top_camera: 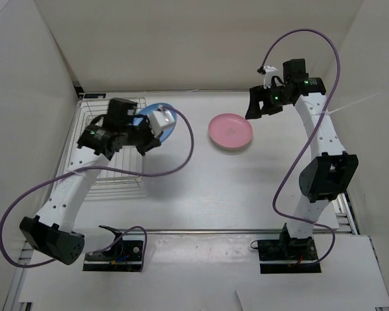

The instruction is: Unload the plates from the dish rack

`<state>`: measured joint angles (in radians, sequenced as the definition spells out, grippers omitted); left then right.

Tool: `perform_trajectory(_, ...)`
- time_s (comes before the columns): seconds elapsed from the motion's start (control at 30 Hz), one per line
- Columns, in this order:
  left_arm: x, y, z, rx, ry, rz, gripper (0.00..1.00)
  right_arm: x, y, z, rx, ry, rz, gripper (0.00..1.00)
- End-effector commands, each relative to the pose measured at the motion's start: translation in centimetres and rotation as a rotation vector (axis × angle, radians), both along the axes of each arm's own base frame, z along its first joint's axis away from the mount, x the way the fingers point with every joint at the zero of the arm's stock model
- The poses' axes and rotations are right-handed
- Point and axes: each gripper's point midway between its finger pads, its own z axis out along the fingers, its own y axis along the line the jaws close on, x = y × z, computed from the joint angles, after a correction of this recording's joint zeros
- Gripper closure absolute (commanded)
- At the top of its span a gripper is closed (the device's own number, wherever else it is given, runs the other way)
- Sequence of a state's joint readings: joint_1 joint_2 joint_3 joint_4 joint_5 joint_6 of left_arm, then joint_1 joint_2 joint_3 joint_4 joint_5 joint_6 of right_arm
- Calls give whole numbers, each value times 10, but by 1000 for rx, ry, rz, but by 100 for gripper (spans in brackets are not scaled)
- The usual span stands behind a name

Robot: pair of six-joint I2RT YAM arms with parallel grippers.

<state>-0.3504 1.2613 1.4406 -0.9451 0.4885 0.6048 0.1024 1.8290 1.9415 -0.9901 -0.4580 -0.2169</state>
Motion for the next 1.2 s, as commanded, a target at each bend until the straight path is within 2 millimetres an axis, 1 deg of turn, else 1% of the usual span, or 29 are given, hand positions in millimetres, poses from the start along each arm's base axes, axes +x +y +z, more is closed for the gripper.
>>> perform_trajectory(0.0,4,42,-31,413,-118,86,89,-33,17,35,51,-52,124,21)
perform_trajectory(0.07,-5,38,-31,541,-175,48,89,-45,19,39,40,-67,152,21)
perform_trajectory(0.1,-10,36,-31,586,-199,23,89,-55,27,45,38,-89,183,21)
perform_trajectory(0.13,-11,32,-25,613,-248,9,89,-59,26,44,33,-90,189,21)
perform_trajectory(0.17,-15,24,-17,673,-330,-22,89,-64,31,48,31,-107,212,21)
perform_trajectory(0.2,-18,19,-13,702,-365,-47,89,-73,38,55,40,-117,238,21)
perform_trajectory(0.23,-19,16,-8,736,-408,-44,89,-76,41,58,42,-126,247,21)
perform_trajectory(0.27,-25,-4,-5,744,-443,-102,89,-78,45,58,42,-126,258,21)
perform_trajectory(0.3,-28,-13,3,744,-464,-120,89,-84,53,61,49,-128,277,21)
perform_trajectory(0.33,-31,-17,5,778,-476,-132,89,-87,57,66,61,-135,275,21)
perform_trajectory(0.37,-38,-37,-1,798,-488,-193,89,-87,61,68,68,-137,275,21)
perform_trajectory(0.4,-42,-47,-2,797,-495,-220,89,-90,64,80,80,-181,279,21)
perform_trajectory(0.43,-44,-52,-5,818,-504,-233,89,-93,69,80,86,-175,285,21)
perform_trajectory(0.5,-54,-72,-18,851,-512,-299,89,-89,66,100,89,-245,250,22)
perform_trajectory(0.57,-59,-88,-25,848,-524,-333,89,-85,62,100,71,-263,218,22)
perform_trajectory(0.6,-62,-106,-22,838,-547,-362,89,-85,60,102,64,-276,210,22)
perform_trajectory(0.67,-65,-121,-20,829,-558,-380,89,-85,58,97,57,-287,201,22)
perform_trajectory(0.7,-65,-132,-26,841,-555,-398,89,-84,58,98,58,-296,201,22)
perform_trajectory(0.73,-70,-142,-20,827,-569,-413,89,-82,59,95,58,-293,201,22)
perform_trajectory(0.8,-79,-154,-24,840,-585,-460,89,-84,58,98,59,-302,201,22)
perform_trajectory(0.83,-77,-154,-27,863,-591,-464,89,-83,58,100,61,-311,201,22)
perform_trajectory(0.87,-80,-163,-26,842,-615,-475,89,-81,55,96,58,-303,192,22)
perform_trajectory(0.9,-78,-165,-23,838,-631,-466,89,-82,55,93,56,-294,192,22)
perform_trajectory(0.93,-80,-172,-23,829,-639,-471,89,-78,56,91,57,-295,192,22)
perform_trajectory(1.0,-82,-178,-20,812,-641,-467,89,-76,57,81,54,-278,192,22)
perform_trajectory(1.07,-86,-180,-22,817,-634,-475,89,-69,50,81,53,-292,171,22)
perform_trajectory(1.1,-85,-182,-21,805,-639,-469,89,-71,52,77,62,-279,181,22)
perform_trajectory(1.13,-88,-186,-20,792,-648,-474,89,-68,50,74,66,-267,178,23)
perform_trajectory(1.17,-88,-186,-20,792,-648,-474,89,-69,52,74,73,-266,185,23)
